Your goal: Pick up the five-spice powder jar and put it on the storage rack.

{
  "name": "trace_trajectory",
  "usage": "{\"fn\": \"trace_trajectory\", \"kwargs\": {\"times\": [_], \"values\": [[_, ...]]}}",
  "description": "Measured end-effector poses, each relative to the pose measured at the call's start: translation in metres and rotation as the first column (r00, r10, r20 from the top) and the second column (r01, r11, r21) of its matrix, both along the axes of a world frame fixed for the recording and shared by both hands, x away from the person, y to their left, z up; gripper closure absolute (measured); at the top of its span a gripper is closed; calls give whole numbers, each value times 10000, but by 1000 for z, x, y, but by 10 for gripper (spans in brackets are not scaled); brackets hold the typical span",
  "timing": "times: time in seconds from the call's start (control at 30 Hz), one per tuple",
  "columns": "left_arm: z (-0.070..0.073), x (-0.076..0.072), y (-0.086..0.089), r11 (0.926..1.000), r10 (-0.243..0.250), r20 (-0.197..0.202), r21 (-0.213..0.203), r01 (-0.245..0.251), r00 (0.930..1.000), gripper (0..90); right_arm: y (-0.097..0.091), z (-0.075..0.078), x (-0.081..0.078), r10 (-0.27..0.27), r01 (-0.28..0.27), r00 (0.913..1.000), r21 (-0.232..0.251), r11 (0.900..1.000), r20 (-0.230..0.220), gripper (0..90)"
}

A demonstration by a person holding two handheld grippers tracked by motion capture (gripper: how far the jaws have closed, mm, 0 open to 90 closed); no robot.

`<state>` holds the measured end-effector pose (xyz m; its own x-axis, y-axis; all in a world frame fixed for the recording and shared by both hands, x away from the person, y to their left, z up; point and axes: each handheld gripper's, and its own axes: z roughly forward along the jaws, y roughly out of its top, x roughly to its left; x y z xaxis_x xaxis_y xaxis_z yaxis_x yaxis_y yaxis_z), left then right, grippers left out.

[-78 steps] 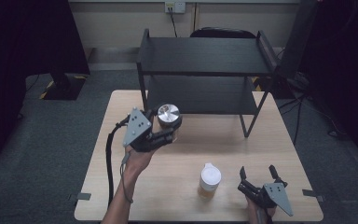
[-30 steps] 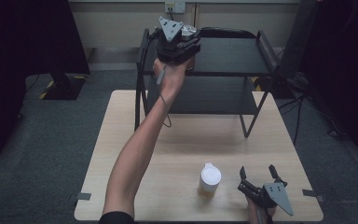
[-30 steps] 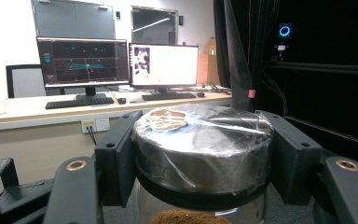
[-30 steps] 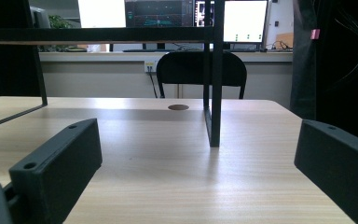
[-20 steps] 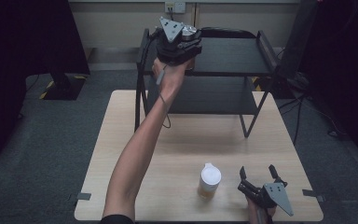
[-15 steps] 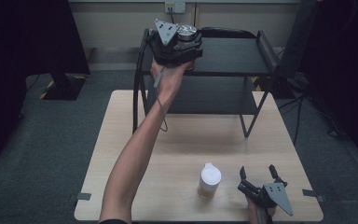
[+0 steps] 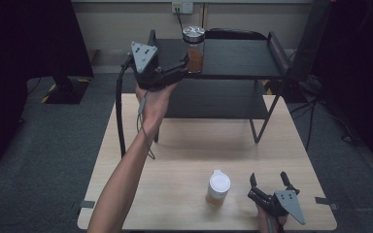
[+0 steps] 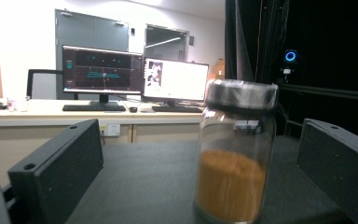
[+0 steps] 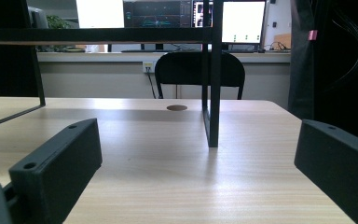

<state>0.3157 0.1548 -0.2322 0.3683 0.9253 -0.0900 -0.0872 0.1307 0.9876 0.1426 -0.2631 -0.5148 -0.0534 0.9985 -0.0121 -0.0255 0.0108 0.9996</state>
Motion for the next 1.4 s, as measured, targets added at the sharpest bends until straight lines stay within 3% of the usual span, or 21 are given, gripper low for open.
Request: {"fn": "trace_trajectory", "kwargs": {"times": [0.2, 0.33, 0.43, 0.67, 0.7, 0.83, 0.97, 1.17, 1.3, 1.4], "values": [[-11, -24, 16, 10000, 20, -308, -84, -23, 9995, 0, 0, 0, 0, 8, -8, 10000, 2, 10000, -1, 0], [-24, -42, 21, 9999, -8, -220, -156, 4, 9998, 0, 0, 0, 0, -13, 13, 10000, 7, 10000, -4, 0], [-34, -53, 27, 9995, -251, -186, 185, 255, 9995, 0, 1, 0, 0, -49, 49, 10000, 5, 10000, -3, 0], [-79, -81, 36, 9966, -627, 134, 549, 619, 9979, 2, 1, 0, 0, -59, 59, 10000, -1, 10000, -3, 0], [-85, -85, 37, 9968, -662, 125, 454, 656, 9977, 2, 1, 0, 0, -61, 61, 10000, -1, 10000, -3, 0], [-113, -101, 34, 9994, -296, 334, 169, 290, 9990, 1, 1, 0, 0, -62, 62, 10000, -2, 10000, -3, 0], [-142, -118, 25, 9962, 409, 848, 737, -472, 9956, 2, 1, 0, 0, -58, 58, 10000, -4, 10000, -3, 0], [-179, -132, 23, 9950, 834, 407, 517, -855, 9957, 1, 1, 0, 0, -81, 81, 10000, -9, 10000, -9, 0], [-204, -138, 18, 9886, 1122, 157, 997, -1132, 9936, 0, 2, 0, 0, -94, 94, 10000, -9, 10000, -1, 0], [-220, -140, 18, 9892, 1193, -167, 880, -1174, 9927, 0, 2, 0, 0, -96, 96, 10000, -6, 10000, -3, 0]]}}
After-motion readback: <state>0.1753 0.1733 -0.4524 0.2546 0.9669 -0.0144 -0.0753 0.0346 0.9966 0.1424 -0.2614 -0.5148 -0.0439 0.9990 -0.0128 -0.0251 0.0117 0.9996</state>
